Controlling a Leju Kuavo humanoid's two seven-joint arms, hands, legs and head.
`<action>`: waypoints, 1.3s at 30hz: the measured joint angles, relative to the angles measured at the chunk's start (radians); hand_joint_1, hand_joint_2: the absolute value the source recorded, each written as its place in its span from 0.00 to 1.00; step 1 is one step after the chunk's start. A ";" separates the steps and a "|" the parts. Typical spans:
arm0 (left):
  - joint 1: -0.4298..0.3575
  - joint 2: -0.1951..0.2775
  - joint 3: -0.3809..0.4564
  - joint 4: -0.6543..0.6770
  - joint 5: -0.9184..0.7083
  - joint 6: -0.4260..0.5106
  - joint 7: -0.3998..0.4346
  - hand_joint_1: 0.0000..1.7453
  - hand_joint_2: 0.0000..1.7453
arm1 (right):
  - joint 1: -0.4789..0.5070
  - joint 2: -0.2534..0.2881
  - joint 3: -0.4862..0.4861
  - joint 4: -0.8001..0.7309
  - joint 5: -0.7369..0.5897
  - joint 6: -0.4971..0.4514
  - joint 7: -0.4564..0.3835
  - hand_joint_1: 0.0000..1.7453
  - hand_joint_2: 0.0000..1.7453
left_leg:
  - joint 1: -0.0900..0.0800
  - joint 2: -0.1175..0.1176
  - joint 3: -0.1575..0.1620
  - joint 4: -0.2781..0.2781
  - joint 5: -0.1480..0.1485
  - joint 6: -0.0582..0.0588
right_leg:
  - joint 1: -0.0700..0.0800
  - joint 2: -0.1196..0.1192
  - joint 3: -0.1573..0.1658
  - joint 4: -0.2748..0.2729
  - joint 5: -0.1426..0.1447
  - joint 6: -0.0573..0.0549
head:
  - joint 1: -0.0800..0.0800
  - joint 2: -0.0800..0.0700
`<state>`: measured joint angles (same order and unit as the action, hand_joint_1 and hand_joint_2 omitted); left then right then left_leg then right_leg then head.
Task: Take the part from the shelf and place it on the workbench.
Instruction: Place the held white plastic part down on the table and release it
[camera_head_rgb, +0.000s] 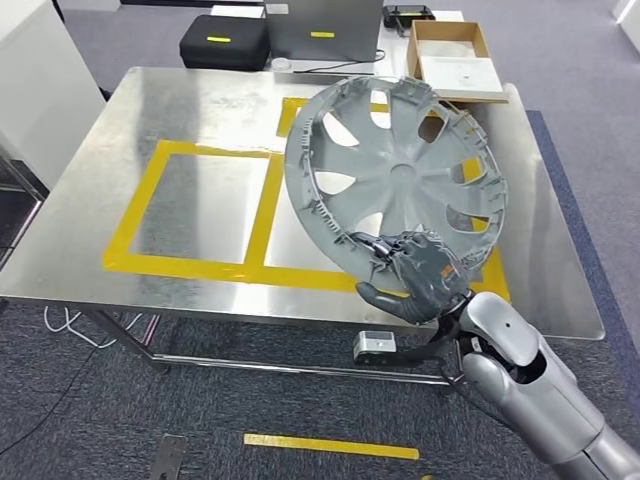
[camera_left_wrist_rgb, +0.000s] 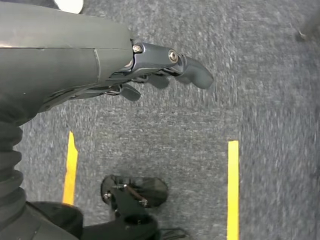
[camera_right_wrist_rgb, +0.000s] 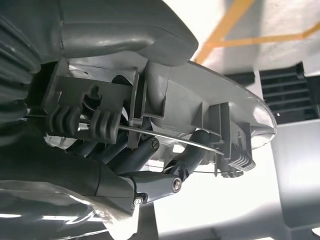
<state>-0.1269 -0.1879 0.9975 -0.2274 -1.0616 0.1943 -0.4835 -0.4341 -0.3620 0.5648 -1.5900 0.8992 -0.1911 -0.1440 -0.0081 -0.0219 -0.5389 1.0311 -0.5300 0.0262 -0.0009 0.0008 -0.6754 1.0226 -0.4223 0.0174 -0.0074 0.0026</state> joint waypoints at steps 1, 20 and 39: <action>0.000 0.000 0.000 0.000 0.000 0.000 0.000 0.00 1.00 | 0.000 0.001 0.003 0.004 0.001 0.002 0.000 1.00 1.00 | 0.000 0.001 0.000 0.009 0.000 -0.004 | -0.002 -0.001 0.007 -0.005 0.002 -0.004 | 0.000 0.000; -0.003 0.005 -0.005 0.000 0.012 -0.136 -0.009 0.00 1.00 | -0.018 0.101 0.075 0.277 0.035 0.055 0.017 1.00 1.00 | 0.014 0.009 -0.073 -0.018 0.081 0.009 | -0.011 -0.002 -0.015 0.148 -0.135 0.029 | 0.002 0.000; 0.004 0.003 -0.011 0.000 0.029 -0.052 0.018 0.00 0.00 | 0.027 0.100 0.057 0.327 -0.063 0.063 0.002 0.00 0.00 | 0.015 0.010 -0.179 0.253 -0.042 -0.039 | -0.014 -0.001 0.076 -0.013 -0.048 -0.013 | -0.008 0.000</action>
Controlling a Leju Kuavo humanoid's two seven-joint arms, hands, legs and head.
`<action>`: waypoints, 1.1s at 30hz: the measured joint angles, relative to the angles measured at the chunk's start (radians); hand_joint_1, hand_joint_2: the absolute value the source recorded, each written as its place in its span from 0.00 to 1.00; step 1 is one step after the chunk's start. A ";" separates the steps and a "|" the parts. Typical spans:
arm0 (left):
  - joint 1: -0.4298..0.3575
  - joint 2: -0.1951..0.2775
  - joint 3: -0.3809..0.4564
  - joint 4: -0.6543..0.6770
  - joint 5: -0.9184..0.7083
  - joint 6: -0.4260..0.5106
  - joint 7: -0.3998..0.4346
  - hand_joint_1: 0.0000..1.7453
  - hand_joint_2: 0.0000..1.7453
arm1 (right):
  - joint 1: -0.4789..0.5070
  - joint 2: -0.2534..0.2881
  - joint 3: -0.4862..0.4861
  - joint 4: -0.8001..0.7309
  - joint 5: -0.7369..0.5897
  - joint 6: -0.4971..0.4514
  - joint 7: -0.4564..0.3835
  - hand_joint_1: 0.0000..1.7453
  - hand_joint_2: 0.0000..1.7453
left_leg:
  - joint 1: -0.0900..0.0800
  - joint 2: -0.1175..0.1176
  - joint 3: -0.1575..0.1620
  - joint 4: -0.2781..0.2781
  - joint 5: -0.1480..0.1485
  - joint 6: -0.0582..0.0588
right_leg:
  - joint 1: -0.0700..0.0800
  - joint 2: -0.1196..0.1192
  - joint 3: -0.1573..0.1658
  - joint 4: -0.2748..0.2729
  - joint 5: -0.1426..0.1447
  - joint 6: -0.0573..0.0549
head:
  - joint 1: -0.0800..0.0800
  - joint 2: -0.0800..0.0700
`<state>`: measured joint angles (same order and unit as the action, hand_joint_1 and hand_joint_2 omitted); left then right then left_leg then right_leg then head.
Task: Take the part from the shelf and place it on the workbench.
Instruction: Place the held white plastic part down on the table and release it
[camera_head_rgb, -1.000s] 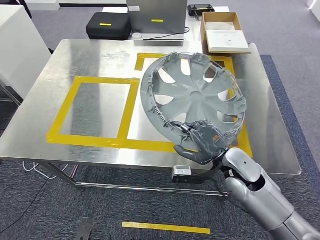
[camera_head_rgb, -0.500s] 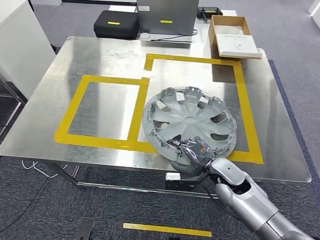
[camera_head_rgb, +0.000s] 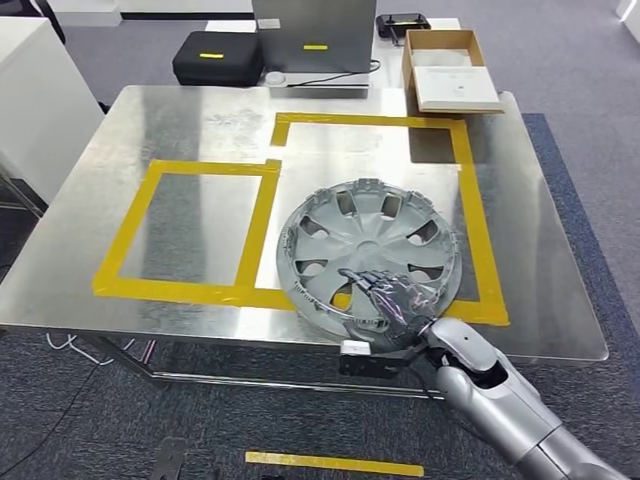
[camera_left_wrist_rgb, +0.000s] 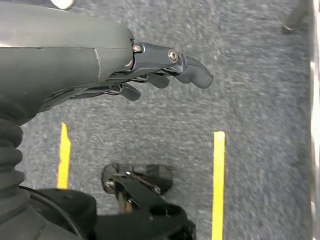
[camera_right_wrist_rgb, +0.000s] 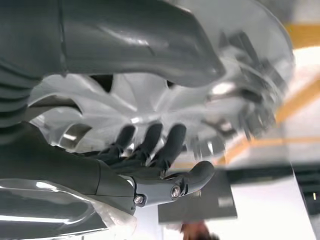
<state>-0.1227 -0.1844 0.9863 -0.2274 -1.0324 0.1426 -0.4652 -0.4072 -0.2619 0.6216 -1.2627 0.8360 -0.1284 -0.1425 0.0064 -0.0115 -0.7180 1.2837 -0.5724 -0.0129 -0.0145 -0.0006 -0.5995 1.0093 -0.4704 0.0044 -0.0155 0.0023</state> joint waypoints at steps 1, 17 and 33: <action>0.001 0.000 0.001 0.000 0.002 0.010 0.006 0.00 0.00 | 0.015 0.000 -0.012 -0.028 -0.004 -0.016 -0.001 0.00 0.00 | 0.000 0.000 0.027 -0.056 0.034 0.003 | 0.000 0.001 0.002 0.000 -0.001 0.001 | 0.000 0.000; 0.016 -0.001 0.019 0.000 0.028 0.047 0.030 0.00 1.00 | 0.198 -0.014 -0.176 -0.360 -0.042 -0.156 -0.040 0.00 0.00 | -0.001 0.004 0.115 -0.266 0.123 0.050 | 0.002 0.002 -0.018 0.136 -0.085 0.048 | 0.009 0.000; 0.017 0.000 0.023 0.000 0.028 0.053 0.029 0.00 1.00 | 0.283 -0.021 -0.224 -0.449 -0.043 -0.170 -0.043 0.00 0.00 | -0.003 0.004 0.177 -0.186 0.011 0.009 | 0.008 -0.003 -0.011 -0.011 0.028 0.004 | 0.003 0.000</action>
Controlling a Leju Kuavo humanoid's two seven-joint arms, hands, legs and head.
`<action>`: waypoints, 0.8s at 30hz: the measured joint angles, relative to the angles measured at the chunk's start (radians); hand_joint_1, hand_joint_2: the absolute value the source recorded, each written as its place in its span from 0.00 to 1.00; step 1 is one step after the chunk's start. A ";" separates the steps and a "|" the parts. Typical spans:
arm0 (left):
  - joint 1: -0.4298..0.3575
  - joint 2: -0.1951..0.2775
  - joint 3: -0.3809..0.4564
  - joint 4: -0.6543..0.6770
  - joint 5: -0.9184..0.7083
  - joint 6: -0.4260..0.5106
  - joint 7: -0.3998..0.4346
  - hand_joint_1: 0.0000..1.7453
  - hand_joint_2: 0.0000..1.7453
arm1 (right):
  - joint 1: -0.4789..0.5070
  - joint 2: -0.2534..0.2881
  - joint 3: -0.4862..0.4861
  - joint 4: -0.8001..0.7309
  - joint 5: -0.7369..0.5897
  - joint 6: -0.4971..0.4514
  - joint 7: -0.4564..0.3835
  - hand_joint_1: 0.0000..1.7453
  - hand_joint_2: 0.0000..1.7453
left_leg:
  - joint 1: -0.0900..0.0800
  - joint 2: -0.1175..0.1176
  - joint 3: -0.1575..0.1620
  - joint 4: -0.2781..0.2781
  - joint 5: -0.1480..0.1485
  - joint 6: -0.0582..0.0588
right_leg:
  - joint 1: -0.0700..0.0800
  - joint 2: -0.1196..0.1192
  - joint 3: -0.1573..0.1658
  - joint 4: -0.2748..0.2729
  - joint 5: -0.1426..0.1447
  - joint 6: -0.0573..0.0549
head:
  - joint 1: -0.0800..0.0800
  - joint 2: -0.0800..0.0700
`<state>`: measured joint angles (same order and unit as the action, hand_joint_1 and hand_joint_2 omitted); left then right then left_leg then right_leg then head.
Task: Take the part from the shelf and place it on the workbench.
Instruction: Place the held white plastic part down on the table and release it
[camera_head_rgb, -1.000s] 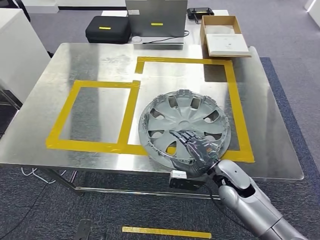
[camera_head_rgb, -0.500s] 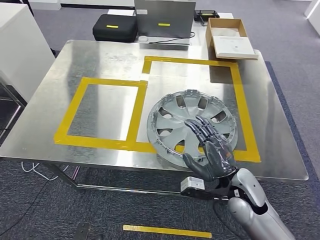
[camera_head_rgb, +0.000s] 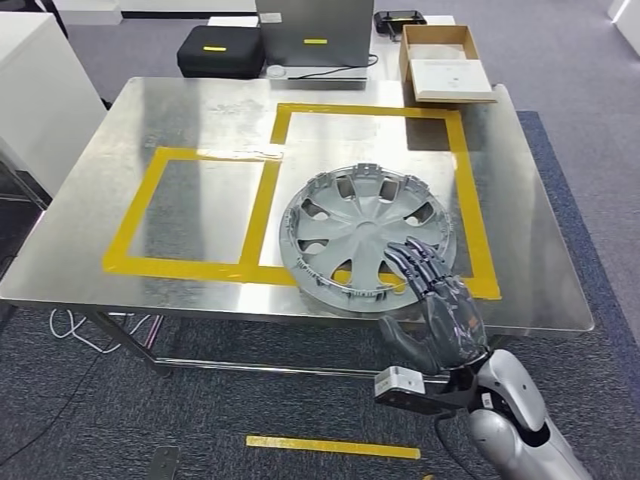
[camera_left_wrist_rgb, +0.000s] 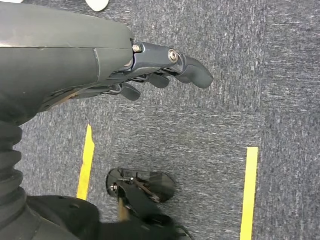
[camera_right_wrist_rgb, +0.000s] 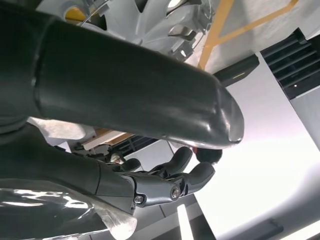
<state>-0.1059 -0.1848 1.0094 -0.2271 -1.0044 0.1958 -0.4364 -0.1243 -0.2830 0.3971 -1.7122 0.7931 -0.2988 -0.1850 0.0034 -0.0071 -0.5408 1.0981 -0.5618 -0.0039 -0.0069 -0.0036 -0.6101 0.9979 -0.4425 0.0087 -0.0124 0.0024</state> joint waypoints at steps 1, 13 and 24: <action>-0.002 0.000 0.000 0.000 0.000 0.000 0.000 0.00 1.00 | 0.001 0.000 -0.001 -0.002 0.000 0.000 0.000 0.00 0.00 | -0.002 0.000 0.036 -0.062 0.016 0.005 | 0.001 0.000 -0.005 0.001 0.006 0.005 | 0.001 0.000; 0.000 -0.001 0.003 0.000 0.000 0.000 0.000 0.00 1.00 | 0.008 -0.007 -0.011 -0.008 0.000 0.000 -0.001 0.00 0.00 | -0.006 0.006 -0.040 -0.110 0.113 0.049 | -0.005 0.002 -0.073 0.267 -0.145 0.054 | 0.006 0.000; 0.002 0.000 0.006 0.000 -0.005 0.002 -0.002 0.00 1.00 | 0.014 -0.008 -0.015 -0.007 -0.001 0.005 -0.010 0.00 0.00 | -0.005 0.005 -0.121 0.026 0.031 -0.005 | -0.004 -0.002 0.098 -0.029 -0.060 -0.006 | 0.002 0.000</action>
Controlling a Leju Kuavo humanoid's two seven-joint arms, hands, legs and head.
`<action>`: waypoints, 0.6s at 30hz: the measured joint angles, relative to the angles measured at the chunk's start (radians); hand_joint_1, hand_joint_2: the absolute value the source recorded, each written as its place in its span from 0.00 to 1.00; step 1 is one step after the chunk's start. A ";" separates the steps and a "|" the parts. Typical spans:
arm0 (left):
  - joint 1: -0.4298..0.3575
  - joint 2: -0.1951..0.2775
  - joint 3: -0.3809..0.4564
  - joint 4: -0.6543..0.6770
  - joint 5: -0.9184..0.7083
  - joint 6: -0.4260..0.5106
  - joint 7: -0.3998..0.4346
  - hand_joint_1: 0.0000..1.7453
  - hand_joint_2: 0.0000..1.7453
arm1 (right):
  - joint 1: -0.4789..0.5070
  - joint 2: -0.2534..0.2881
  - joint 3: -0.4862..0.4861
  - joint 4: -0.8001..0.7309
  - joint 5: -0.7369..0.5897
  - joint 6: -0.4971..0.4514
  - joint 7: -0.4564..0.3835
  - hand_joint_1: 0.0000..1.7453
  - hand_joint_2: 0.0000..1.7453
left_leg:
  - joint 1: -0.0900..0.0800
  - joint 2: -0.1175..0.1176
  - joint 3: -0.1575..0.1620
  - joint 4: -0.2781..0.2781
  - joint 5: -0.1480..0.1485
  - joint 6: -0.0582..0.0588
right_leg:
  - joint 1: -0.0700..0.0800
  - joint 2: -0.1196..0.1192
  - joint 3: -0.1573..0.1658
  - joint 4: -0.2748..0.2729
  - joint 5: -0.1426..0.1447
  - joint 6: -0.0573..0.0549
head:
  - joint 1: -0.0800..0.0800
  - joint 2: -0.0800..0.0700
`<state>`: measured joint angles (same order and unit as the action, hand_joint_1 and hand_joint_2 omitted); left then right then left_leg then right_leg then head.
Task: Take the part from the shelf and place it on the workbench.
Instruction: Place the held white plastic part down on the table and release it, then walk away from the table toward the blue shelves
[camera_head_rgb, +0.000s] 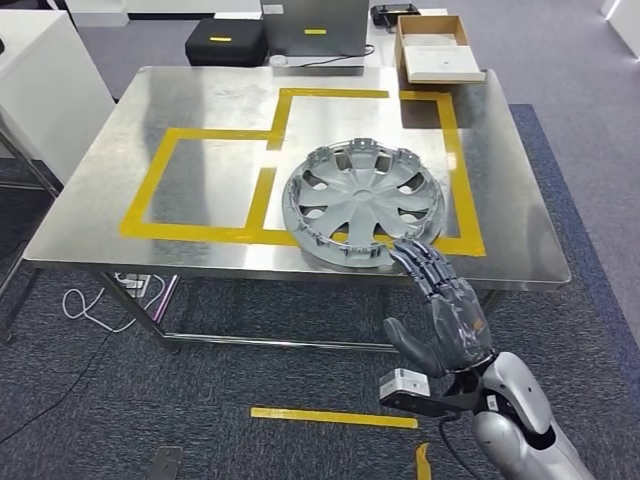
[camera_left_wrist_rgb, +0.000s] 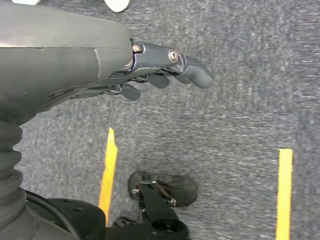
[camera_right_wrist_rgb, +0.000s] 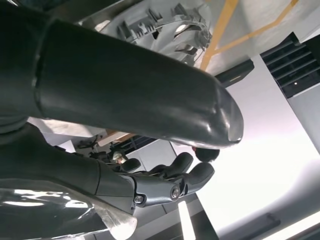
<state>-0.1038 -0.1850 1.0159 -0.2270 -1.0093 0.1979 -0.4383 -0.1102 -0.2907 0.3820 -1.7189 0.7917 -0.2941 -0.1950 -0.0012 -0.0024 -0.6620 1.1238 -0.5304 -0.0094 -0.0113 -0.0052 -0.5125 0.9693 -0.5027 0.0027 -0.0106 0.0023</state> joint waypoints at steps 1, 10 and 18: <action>0.000 0.000 0.000 0.000 0.000 0.000 0.000 0.00 1.00 | 0.001 0.000 0.000 0.000 0.000 0.000 0.000 0.00 0.00 | 0.001 0.000 -0.016 0.066 -0.043 -0.003 | 0.001 -0.001 -0.012 0.001 0.009 -0.003 | -0.001 0.000; -0.003 0.004 0.002 0.000 -0.001 0.000 0.000 0.00 1.00 | 0.008 0.000 -0.005 0.000 0.000 0.000 -0.001 0.00 0.00 | -0.012 -0.001 0.181 -0.146 0.012 0.036 | 0.009 -0.004 -0.089 0.014 0.070 0.018 | 0.000 0.000; -0.002 0.001 0.003 0.000 -0.005 0.002 0.000 0.00 1.00 | 0.013 0.000 -0.007 0.002 0.000 0.001 0.001 0.00 0.00 | -0.002 0.005 0.137 -0.173 0.064 0.059 | 0.000 0.005 -0.195 0.286 -0.092 0.059 | 0.008 0.000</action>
<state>-0.1053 -0.1837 1.0185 -0.2270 -1.0139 0.1995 -0.4383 -0.0971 -0.2911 0.3747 -1.7167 0.7914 -0.2930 -0.1945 -0.0031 0.0029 -0.5249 0.9508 -0.4666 0.0494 -0.0112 0.0001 -0.7076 1.2551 -0.5945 0.0620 -0.0029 0.0024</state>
